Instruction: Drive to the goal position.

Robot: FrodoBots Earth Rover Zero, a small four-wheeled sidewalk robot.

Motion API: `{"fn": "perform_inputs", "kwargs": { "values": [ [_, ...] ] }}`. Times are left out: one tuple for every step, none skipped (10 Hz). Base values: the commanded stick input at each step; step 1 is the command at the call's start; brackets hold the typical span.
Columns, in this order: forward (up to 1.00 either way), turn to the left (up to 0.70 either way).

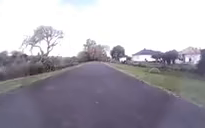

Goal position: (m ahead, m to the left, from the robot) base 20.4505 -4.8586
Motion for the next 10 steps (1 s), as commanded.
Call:
{"fn": "perform_inputs", "kwargs": {
  "values": [
    [0.85, 0.00],
    [0.85, 0.00],
    [0.85, 0.00],
    [0.85, 0.00],
    [0.85, 0.00],
    [0.85, 0.00],
    [0.85, 0.00],
    [0.85, 0.00],
    [0.85, 0.00],
    [0.85, 0.00]
  ]
}}
